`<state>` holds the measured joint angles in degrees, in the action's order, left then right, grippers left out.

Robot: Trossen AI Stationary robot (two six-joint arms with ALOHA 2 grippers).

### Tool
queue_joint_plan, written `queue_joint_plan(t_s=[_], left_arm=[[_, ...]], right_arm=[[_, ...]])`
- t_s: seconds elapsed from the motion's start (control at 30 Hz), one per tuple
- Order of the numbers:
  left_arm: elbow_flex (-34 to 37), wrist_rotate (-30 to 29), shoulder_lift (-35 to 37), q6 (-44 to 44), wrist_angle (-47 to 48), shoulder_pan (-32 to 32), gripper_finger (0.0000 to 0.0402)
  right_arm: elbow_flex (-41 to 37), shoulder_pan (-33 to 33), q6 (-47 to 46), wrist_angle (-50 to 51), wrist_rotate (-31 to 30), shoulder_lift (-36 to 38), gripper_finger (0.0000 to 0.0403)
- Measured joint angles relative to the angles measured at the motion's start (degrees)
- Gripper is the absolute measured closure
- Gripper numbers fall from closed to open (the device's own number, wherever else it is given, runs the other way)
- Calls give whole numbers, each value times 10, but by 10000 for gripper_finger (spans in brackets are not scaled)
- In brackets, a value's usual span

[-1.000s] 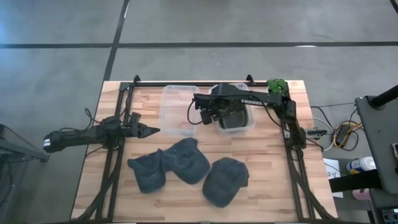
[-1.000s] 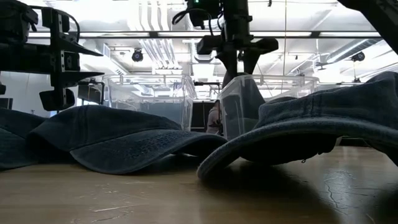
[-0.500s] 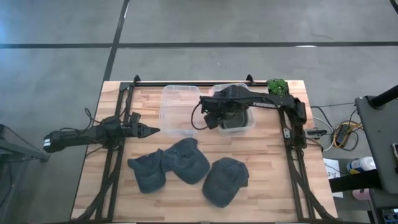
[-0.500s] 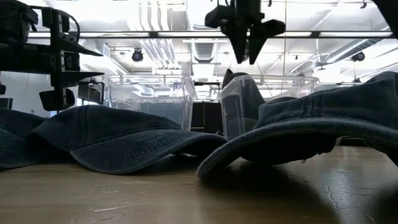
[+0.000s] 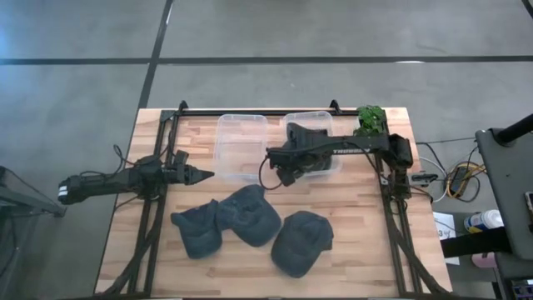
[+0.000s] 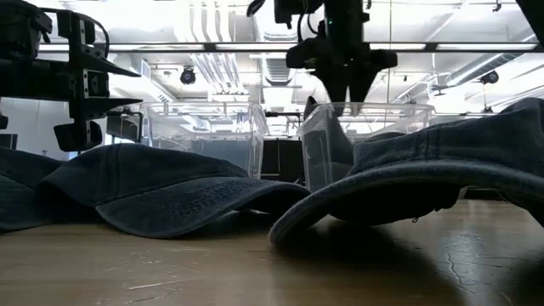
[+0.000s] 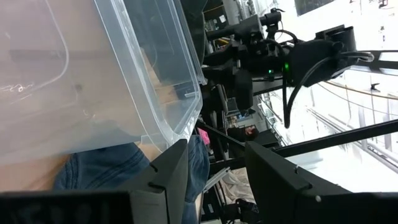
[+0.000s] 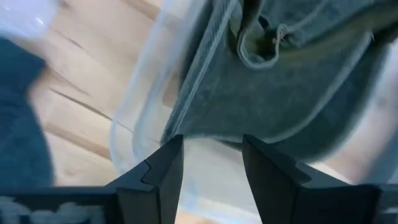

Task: Pick & Place hat
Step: Put the green cap into the right transparent bin

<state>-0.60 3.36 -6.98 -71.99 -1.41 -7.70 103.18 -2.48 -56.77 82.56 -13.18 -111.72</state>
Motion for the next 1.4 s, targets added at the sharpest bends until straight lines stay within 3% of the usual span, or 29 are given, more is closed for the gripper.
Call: queue_joint_plan(t_s=[0.13,0.47,0.87,1.2,1.4], left_arm=[[0,0,0,0,0,0,248],[0,0,0,0,1,0,248],[0,0,0,0,1,0,248],[0,0,0,0,1,0,248],[0,0,0,0,1,0,248]], right_arm=[[15,5,-2,-9,-4,0,243],[80,-7,-11,-8,-123,0,243],[14,-96,65,-108,-92,0,246],[-64,-129,86,-133,-65,1,313],[-52,-119,88,-123,-57,10,328]])
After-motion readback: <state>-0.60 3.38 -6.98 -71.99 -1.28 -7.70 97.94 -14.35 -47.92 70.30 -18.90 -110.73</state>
